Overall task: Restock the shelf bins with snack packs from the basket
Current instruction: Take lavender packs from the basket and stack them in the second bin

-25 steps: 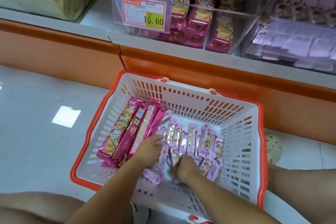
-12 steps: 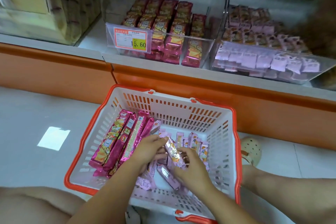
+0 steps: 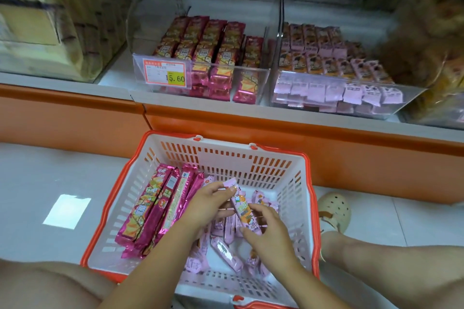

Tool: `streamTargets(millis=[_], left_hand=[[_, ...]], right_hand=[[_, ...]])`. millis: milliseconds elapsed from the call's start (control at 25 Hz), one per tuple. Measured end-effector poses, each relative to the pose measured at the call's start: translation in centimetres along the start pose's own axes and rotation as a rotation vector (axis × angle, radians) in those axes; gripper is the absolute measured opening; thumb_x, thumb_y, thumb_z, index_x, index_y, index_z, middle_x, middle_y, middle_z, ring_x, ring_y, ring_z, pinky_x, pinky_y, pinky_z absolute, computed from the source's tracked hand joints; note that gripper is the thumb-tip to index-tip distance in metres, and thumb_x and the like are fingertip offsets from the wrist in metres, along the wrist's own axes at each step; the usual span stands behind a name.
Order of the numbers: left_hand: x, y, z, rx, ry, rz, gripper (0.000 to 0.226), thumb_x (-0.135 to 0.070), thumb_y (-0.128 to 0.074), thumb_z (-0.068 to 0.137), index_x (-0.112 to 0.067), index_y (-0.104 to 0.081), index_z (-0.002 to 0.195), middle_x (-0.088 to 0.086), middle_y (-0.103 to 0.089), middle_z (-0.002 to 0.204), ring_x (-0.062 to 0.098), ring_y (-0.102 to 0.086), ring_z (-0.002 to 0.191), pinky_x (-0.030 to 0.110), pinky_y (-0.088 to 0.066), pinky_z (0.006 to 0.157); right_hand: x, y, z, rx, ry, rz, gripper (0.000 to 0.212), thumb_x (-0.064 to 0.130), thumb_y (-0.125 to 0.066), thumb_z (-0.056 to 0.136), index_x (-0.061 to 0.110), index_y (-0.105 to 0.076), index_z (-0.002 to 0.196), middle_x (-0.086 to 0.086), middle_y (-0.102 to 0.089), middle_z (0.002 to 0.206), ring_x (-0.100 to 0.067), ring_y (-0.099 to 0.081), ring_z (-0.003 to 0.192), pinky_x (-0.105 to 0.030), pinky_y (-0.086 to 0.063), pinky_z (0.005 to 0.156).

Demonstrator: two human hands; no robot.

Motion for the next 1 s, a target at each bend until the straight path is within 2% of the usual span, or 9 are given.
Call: streamTargets(millis=[120,200,400,480,560,680,760,880,1000], left_hand=[[-6.0,-1.9,-2.0,-0.005,-0.184,0.039,0.013,-0.023,-0.066,0.088,-0.018,-0.07,0.1,0.006,-0.075,0.095,0.021,-0.072,0.087,0.034,-0.058,0.079],[-11.6,-3.3,-3.4,-0.034,-0.437,0.079,0.016,-0.019,-0.066,0.087,-0.025,-0.07,0.101,-0.003,-0.075,0.095,0.016,-0.071,0.089,0.031,-0.056,0.077],[-26.3,-5.6,-7.0,-0.404,-1.164,0.466,0.032,-0.029,-0.058,0.09,-0.03,-0.061,0.122,-0.02,-0.06,0.117,-0.003,-0.056,0.106,0.01,-0.043,0.09],[-29.8,-6.9,-4.8,-0.467,-1.146,0.672,0.045,-0.034,-0.052,0.094,-0.028,-0.047,0.138,-0.015,-0.052,0.127,0.001,-0.049,0.116,0.012,-0.035,0.094],[-30.9,-8.0,-1.5,-0.402,-0.988,0.779,0.053,-0.04,-0.046,0.096,-0.027,-0.034,0.146,-0.004,-0.048,0.141,0.012,-0.046,0.127,0.023,-0.036,0.097],[-30.1,-8.7,1.2,-0.272,-0.871,0.766,0.05,-0.04,-0.041,0.099,-0.031,-0.031,0.147,-0.004,-0.049,0.143,0.016,-0.046,0.129,0.019,-0.035,0.088],[-30.0,-8.3,1.9,-0.25,-0.871,0.687,0.05,-0.041,-0.043,0.098,-0.034,-0.031,0.147,-0.01,-0.046,0.144,0.011,-0.043,0.132,0.017,-0.032,0.09],[-30.1,-7.8,2.3,-0.208,-0.861,0.627,0.052,-0.042,-0.044,0.097,-0.037,-0.03,0.147,-0.015,-0.043,0.145,0.007,-0.041,0.133,0.018,-0.032,0.095],[-30.0,-8.1,2.2,-0.211,-0.883,0.635,0.052,-0.042,-0.045,0.097,-0.037,-0.031,0.147,-0.013,-0.046,0.144,0.009,-0.043,0.131,0.018,-0.033,0.094]], right_hand=[[3.6,2.6,0.0,-0.168,0.093,0.058,0.044,0.014,-0.074,0.079,0.049,-0.054,0.096,0.017,-0.061,0.104,0.006,-0.054,0.099,-0.013,-0.043,0.083],[7.3,6.0,0.1,-0.332,0.203,0.121,0.037,0.018,-0.076,0.076,0.044,-0.062,0.098,0.015,-0.066,0.102,0.0,-0.059,0.098,-0.011,-0.044,0.079],[17.9,19.3,2.3,-0.753,0.484,0.037,0.031,0.021,-0.074,0.08,0.034,-0.062,0.106,0.015,-0.06,0.103,0.001,-0.061,0.09,-0.012,-0.047,0.077],[20.7,24.1,5.6,-0.824,0.447,-0.122,0.033,0.03,-0.069,0.084,0.03,-0.06,0.116,0.012,-0.06,0.102,-0.003,-0.059,0.089,-0.022,-0.049,0.08],[21.7,27.2,10.1,-0.838,0.332,-0.27,0.037,0.032,-0.066,0.087,0.023,-0.057,0.121,0.004,-0.063,0.094,-0.018,-0.062,0.088,-0.031,-0.051,0.076],[21.7,29.4,16.4,-0.818,0.225,-0.472,0.025,0.024,-0.062,0.089,0.016,-0.061,0.112,-0.011,-0.069,0.096,-0.026,-0.062,0.082,-0.026,-0.043,0.066],[21.4,29.8,19.1,-0.77,0.135,-0.515,0.021,0.028,-0.058,0.092,0.014,-0.064,0.105,-0.014,-0.068,0.104,-0.029,-0.062,0.09,-0.027,-0.042,0.071],[20.0,29.0,21.1,-0.629,0.003,-0.613,0.022,0.036,-0.056,0.093,0.017,-0.064,0.101,-0.009,-0.067,0.107,-0.025,-0.059,0.09,-0.025,-0.043,0.075],[19.5,28.2,21.5,-0.45,-0.068,-0.654,0.016,0.032,-0.053,0.095,0.022,-0.064,0.102,-0.005,-0.065,0.112,-0.018,-0.057,0.087,-0.025,-0.043,0.074]])
Point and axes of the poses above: each hand's wrist, its own z-axis towards the middle knuckle, its own y-axis out of the back of the hand, x = y × z, the point moved 3 cm from there along z, towards the middle knuckle
